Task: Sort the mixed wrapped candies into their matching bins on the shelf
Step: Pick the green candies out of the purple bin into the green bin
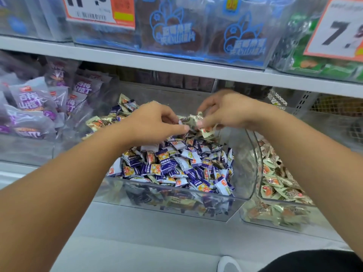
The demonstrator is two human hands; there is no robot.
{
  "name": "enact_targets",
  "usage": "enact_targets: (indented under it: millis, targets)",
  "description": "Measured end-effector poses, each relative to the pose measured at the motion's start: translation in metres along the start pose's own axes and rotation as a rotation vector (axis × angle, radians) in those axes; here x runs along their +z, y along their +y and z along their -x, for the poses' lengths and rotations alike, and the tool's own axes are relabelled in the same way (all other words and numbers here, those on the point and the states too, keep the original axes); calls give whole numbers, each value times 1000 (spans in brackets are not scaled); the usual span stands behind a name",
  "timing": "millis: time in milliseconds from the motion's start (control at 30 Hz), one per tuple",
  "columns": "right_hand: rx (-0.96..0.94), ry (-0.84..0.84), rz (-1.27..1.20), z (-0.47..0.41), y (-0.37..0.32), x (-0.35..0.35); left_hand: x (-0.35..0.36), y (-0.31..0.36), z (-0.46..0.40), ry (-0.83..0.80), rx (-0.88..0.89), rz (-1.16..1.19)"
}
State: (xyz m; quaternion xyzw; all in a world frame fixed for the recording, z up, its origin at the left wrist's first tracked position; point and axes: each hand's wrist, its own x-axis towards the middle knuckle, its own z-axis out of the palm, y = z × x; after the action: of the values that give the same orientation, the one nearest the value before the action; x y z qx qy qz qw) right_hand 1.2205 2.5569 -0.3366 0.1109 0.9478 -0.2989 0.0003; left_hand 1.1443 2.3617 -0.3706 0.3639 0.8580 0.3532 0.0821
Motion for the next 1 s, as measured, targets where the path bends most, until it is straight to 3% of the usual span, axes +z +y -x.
enact_targets:
  millis: [100,233,300,367,433,467,567,700,867,1000]
  targets:
    - [40,-50,-681,2,-9,11,-2,6,4,92,-66,210]
    - [45,-97,-942,-4,-21,29,-2,3,4,98,-91,333]
    - [90,-42,-683,-8,-19,21,-3,0,1,129,-104,305]
    - [114,1,58,-17,-8,11,-2,0,1,143,-118,252]
    - [191,-139,558,-31,1,13,-1,-1,0,107,-135,282]
    - [260,-247,615,-40,5,18,-1,-3,-1,91,-122,273]
    - [378,-403,459,-62,16,30,-7,-11,-7,132,-33,103]
    - [330,-314,166,-77,26,34,-13,-20,-9,207,78,-102]
    - [187,-260,24,-74,23,25,-15,-27,-18,185,71,-30]
    - [-50,-171,-111,-61,0,19,-13,-27,-22,169,1,56]
